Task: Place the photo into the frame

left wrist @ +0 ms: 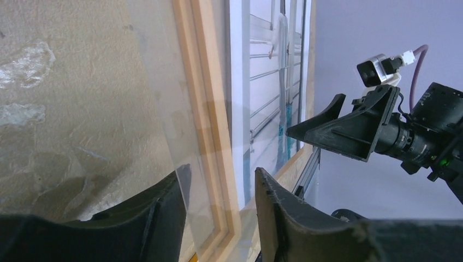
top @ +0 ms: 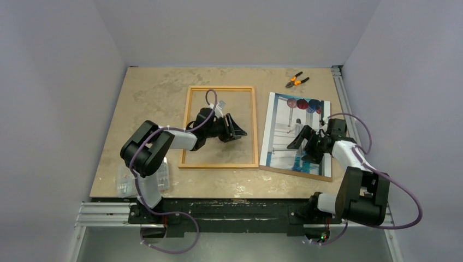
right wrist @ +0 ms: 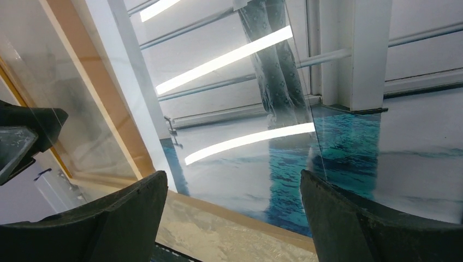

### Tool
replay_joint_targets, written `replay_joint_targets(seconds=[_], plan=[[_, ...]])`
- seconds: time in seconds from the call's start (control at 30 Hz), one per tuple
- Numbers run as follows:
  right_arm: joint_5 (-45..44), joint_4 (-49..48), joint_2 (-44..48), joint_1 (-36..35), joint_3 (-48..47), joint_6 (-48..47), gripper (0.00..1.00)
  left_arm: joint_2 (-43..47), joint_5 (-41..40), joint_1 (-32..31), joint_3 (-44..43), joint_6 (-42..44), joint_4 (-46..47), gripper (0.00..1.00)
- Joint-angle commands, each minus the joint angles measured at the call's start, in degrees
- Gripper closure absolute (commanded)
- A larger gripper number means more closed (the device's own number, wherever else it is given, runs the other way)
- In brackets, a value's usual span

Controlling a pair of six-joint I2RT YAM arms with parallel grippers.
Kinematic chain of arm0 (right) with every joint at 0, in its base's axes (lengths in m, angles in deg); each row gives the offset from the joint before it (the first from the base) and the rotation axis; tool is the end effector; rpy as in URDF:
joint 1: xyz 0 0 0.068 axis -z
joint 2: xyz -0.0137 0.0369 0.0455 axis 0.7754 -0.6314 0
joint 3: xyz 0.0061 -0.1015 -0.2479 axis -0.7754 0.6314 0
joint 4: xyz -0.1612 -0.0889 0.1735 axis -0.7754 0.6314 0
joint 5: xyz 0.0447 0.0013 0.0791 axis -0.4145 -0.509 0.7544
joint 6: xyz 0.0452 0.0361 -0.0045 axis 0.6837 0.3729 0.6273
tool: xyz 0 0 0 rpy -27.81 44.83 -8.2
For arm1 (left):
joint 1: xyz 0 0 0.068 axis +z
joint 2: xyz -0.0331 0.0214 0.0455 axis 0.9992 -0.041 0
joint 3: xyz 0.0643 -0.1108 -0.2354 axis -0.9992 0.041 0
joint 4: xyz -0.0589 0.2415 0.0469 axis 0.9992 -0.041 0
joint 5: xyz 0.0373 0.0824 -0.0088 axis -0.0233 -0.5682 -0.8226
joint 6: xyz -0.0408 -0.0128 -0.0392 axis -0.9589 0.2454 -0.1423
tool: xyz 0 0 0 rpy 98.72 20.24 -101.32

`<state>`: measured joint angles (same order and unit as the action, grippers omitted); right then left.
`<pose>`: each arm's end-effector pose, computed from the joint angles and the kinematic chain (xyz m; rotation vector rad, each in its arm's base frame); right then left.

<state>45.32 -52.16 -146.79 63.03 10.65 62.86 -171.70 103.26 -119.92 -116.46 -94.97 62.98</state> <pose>0.2183 -0.0269 0.1676 0.6646 2.5745 0.7220 0.2995 -0.2120 0.1424 -0.1971 2.3209 -1.4095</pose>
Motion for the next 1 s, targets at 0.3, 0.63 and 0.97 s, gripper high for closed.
replay_joint_targets(seconds=[0.3, 0.63, 0.97], plan=[[1.5, 1.3, 2.4, -0.6, -2.5, -0.9, 0.1, 8.5, -3.8, 0.1, -1.5, 7.1, -10.9, 1.0], [1.1, 4.9, 8.6, -0.7, -6.5, -2.8, 0.06, 25.1, -9.4, 0.1, -5.9, 15.1, -34.4, 1.0], [6.8, 2.6, 9.3, -4.2, -6.7, -2.2, 0.06, 42.2, -14.8, 0.1, -3.9, 19.1, -54.4, 1.0]])
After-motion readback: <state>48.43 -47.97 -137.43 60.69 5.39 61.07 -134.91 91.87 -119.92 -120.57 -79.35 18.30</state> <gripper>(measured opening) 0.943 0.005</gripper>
